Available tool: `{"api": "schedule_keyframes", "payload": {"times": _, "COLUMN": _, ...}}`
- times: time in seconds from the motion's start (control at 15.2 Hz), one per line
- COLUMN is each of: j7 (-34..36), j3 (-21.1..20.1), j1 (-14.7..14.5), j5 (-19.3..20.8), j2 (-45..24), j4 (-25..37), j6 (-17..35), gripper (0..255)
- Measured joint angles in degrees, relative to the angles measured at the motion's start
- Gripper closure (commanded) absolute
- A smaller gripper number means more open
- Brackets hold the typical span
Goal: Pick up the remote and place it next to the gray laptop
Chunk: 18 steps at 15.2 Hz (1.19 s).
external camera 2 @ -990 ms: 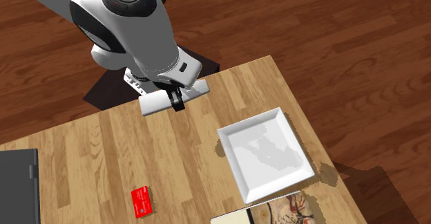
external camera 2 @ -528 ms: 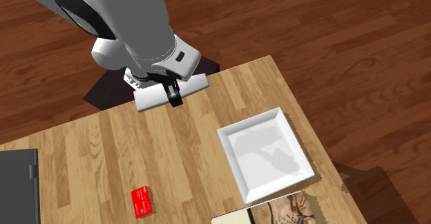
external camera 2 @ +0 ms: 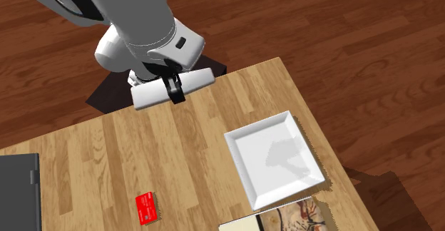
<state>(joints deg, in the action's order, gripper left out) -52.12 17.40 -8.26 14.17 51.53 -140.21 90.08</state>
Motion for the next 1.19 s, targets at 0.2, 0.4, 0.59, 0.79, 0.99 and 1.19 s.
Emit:
{"api": "schedule_keyframes", "payload": {"times": 0.2, "j7": -0.2, "j3": -0.3, "j1": -0.2, "j5": -0.4, "j2": -0.5, "j4": 2.5, "j6": -2.0, "gripper": 255}}
{"api": "schedule_keyframes", "payload": {"times": 0.4, "j7": -0.3, "j3": -0.8, "j1": -0.4, "j5": -0.8, "j2": -1.2, "j4": 5.3, "j6": -4.0, "gripper": 255}}
{"api": "schedule_keyframes", "payload": {"times": 0.59, "j7": -0.5, "j3": -1.0, "j1": -0.6, "j5": -1.1, "j2": -2.2, "j4": 8.0, "j6": -5.8, "gripper": 255}}
{"api": "schedule_keyframes", "payload": {"times": 0.79, "j7": -0.6, "j3": -1.5, "j1": -0.9, "j5": -1.6, "j2": -3.2, "j4": 11.1, "j6": -8.0, "gripper": 255}}
{"api": "schedule_keyframes", "payload": {"times": 0.99, "j7": -2.2, "j3": -0.4, "j1": -0.4, "j5": -0.6, "j2": -2.4, "j4": 12.1, "j6": -9.4, "gripper": 255}}
{"api": "schedule_keyframes", "payload": {"times": 1.19, "j7": -5.9, "j3": 2.9, "j1": 0.6, "j5": 2.1, "j2": -1.6, "j4": 12.7, "j6": -10.2, "gripper": 255}}
